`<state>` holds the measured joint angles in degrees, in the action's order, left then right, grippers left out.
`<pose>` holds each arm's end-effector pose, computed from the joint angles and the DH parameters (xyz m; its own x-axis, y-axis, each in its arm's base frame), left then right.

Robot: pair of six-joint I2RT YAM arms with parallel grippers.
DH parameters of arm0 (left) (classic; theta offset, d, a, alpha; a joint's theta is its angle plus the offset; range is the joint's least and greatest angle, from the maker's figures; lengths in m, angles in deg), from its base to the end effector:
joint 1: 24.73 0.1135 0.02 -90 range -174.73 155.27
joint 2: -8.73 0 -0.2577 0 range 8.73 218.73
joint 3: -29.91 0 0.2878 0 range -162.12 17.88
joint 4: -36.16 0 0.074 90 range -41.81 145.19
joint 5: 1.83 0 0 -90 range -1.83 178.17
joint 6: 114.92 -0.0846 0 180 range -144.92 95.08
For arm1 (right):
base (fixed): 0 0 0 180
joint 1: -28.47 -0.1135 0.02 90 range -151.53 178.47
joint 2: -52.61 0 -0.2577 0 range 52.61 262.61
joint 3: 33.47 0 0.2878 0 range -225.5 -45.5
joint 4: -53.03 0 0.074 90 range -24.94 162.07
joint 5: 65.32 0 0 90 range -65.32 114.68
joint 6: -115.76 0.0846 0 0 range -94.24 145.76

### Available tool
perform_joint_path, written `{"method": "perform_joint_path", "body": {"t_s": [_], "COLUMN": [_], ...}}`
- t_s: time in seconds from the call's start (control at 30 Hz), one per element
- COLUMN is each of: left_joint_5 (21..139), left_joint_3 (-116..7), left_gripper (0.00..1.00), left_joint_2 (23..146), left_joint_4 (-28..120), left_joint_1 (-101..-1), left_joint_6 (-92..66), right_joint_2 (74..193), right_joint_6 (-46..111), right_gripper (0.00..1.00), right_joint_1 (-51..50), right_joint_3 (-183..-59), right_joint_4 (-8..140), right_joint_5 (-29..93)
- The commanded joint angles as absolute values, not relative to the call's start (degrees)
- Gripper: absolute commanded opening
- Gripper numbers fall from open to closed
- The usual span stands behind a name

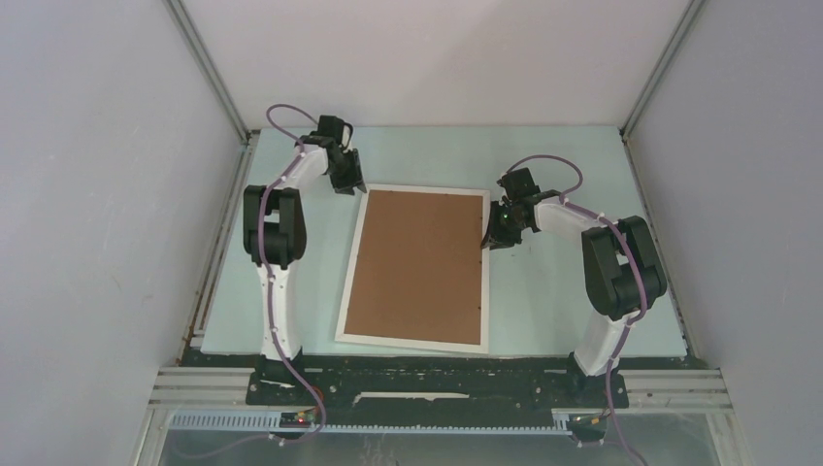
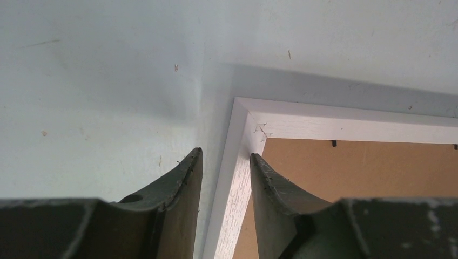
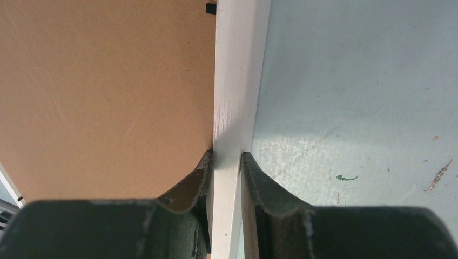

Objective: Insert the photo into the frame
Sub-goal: Install the photo frame at the center of the board.

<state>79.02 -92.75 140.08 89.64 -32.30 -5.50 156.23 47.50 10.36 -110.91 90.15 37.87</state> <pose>0.5417 -0.0856 0.1242 -0.8945 -0.2123 -0.3935 -0.0994 0.9525 -0.2878 0.3829 0.1456 0.0973 -0.9369 0.0730 -0.3419 -0.0571 0.9328 0.3558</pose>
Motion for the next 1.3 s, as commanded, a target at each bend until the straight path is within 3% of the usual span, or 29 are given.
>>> {"method": "perform_joint_path", "body": {"t_s": [0.0,1.27], "left_joint_5": [80.0,87.7], "left_joint_3": [-93.8,-111.4], "left_gripper": [0.39,0.37], "left_joint_2": [139.1,150.9], "left_joint_4": [90.5,104.3], "left_joint_1": [-33.2,-37.1], "left_joint_6": [-6.3,-9.6], "right_joint_2": [155.6,155.9], "right_joint_6": [47.0,47.1], "right_gripper": [0.26,0.26], "right_joint_1": [9.1,9.0], "right_joint_3": [-111.5,-111.4], "right_joint_4": [88.7,88.4], "right_joint_5": [41.0,41.4]}}
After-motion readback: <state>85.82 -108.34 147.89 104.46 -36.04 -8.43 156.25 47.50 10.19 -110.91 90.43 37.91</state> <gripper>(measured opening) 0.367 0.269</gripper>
